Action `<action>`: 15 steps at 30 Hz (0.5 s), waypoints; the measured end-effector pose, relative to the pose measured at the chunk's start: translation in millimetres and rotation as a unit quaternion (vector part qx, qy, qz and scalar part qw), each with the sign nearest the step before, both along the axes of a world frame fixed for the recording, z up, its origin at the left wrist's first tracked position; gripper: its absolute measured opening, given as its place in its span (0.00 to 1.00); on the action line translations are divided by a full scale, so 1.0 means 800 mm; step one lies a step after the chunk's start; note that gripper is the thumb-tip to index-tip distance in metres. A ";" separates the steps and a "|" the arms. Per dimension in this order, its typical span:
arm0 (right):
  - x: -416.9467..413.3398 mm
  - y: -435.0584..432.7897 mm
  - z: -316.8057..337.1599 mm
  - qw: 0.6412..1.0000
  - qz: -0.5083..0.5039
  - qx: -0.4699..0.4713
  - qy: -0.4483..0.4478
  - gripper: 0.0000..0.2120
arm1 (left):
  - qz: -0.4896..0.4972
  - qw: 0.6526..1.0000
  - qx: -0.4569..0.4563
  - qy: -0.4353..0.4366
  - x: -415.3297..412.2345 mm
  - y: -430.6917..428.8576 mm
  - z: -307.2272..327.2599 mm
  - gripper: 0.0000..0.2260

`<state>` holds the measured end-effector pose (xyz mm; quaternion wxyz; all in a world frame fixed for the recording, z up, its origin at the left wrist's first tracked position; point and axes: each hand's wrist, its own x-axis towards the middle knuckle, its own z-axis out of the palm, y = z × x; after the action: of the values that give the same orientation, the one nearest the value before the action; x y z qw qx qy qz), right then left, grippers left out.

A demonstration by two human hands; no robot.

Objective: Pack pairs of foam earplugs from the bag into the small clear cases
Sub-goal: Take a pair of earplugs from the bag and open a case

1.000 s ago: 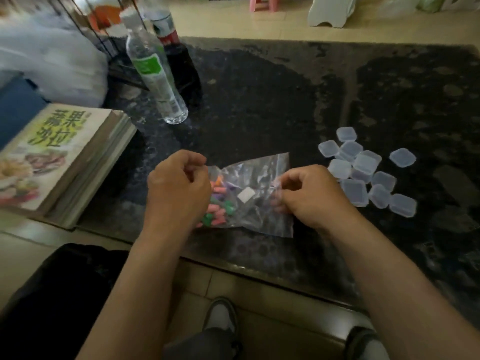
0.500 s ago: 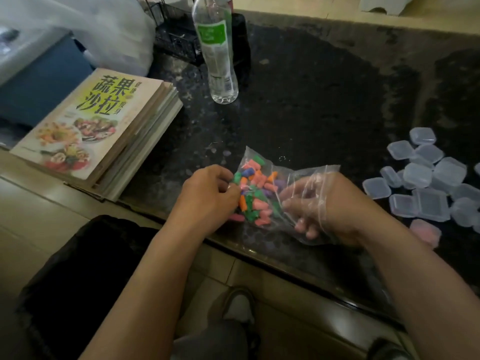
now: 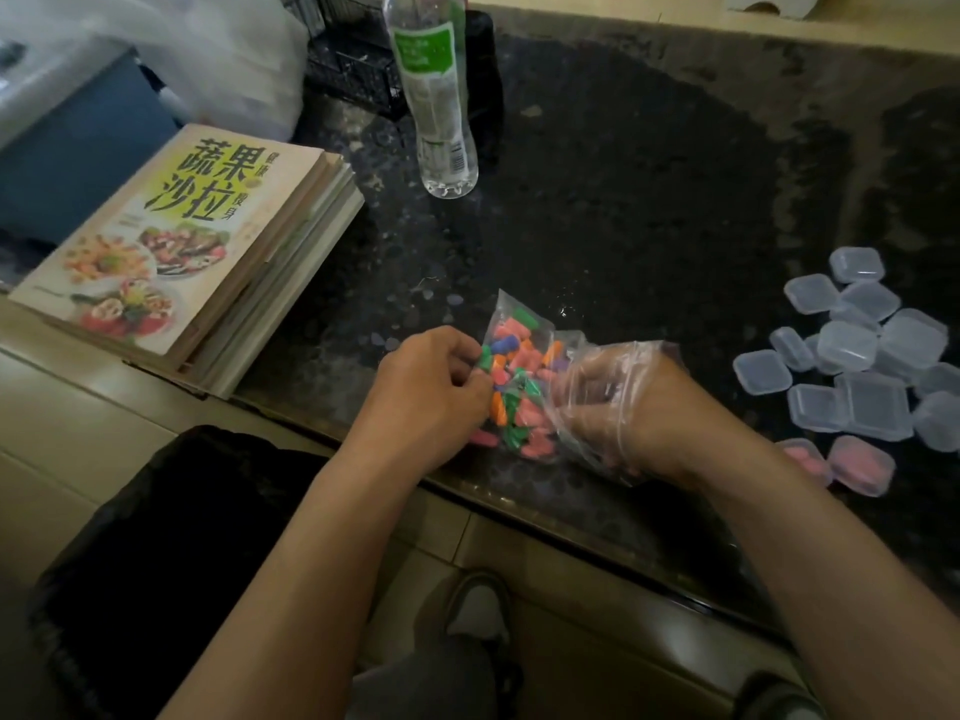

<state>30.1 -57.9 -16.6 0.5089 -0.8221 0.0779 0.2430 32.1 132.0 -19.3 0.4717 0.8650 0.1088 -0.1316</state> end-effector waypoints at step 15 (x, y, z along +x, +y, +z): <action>-0.003 0.010 -0.010 0.989 0.097 -0.086 -0.074 0.26 | -0.017 0.999 0.035 -0.020 0.000 -0.004 -0.003 0.07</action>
<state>27.6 -50.2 -24.7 0.4146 -0.8822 -0.0196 0.2225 31.8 128.8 -21.6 0.4409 0.8853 0.0892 -0.1180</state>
